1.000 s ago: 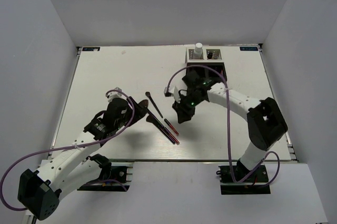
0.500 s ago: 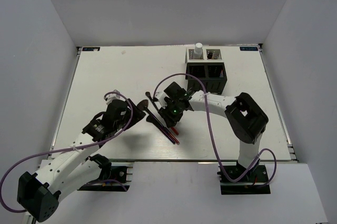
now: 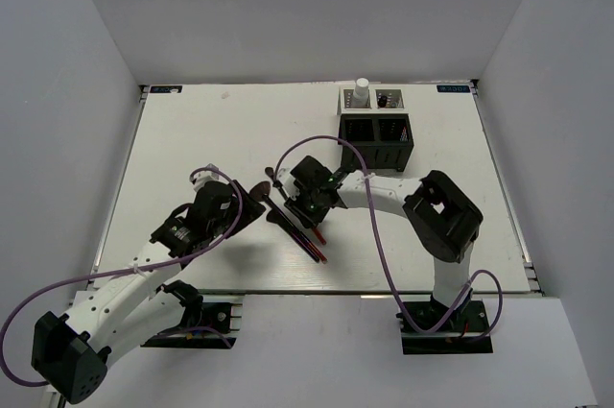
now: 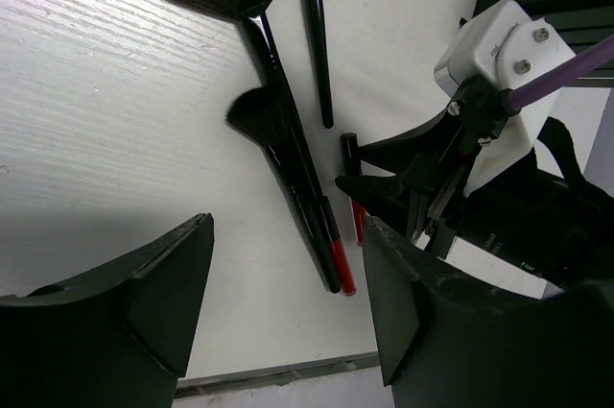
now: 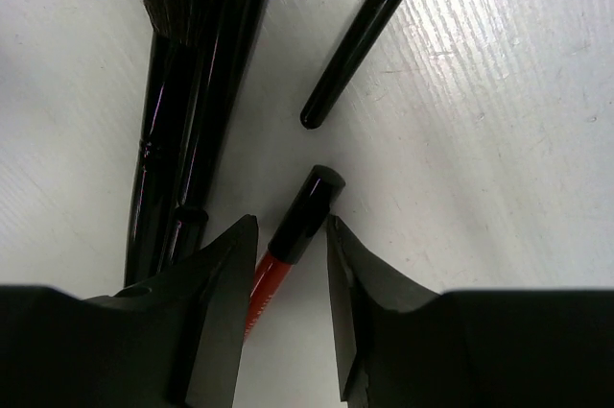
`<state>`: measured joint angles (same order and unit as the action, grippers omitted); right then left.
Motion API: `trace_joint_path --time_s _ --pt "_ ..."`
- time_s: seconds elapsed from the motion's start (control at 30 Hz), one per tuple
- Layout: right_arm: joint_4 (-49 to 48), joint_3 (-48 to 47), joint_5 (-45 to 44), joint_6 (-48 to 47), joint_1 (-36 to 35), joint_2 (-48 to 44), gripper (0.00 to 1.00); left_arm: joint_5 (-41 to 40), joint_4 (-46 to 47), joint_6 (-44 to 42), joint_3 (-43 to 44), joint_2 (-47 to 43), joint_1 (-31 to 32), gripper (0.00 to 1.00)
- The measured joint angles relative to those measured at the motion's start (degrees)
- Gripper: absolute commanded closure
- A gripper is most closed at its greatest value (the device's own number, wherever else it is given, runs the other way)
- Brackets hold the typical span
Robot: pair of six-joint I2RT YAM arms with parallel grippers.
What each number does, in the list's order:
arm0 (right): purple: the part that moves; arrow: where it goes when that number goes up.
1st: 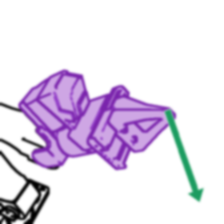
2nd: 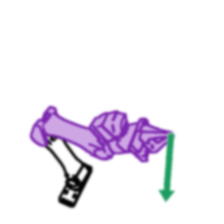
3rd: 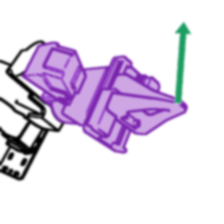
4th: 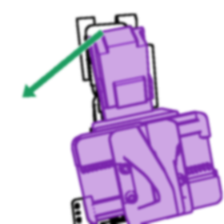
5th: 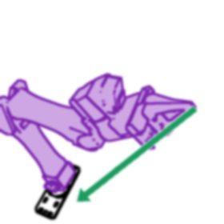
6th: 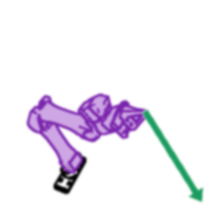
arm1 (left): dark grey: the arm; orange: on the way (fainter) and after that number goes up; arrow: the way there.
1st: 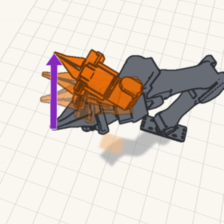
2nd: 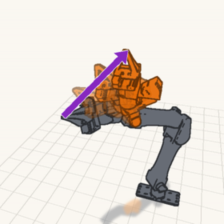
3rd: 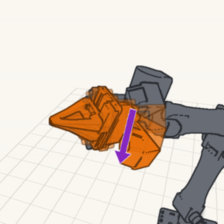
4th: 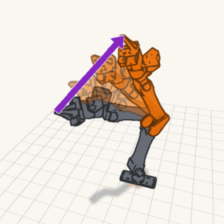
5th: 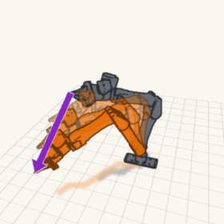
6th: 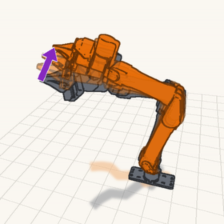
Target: Organize the makeup
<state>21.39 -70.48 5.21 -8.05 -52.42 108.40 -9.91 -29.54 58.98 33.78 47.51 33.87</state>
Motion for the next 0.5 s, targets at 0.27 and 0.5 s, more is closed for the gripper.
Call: trace_joint_path --time_s 0.27,0.5 --pt "-0.5 0.2 -3.7 -0.5 -0.6 0.1 0.76 0.0 0.0 0.0 0.0 -0.1 0.0 0.27" --pt "-2.3 0.9 -4.1 -2.8 0.1 -0.1 1.00 0.3 0.6 -0.5 0.0 0.5 0.1 0.41"
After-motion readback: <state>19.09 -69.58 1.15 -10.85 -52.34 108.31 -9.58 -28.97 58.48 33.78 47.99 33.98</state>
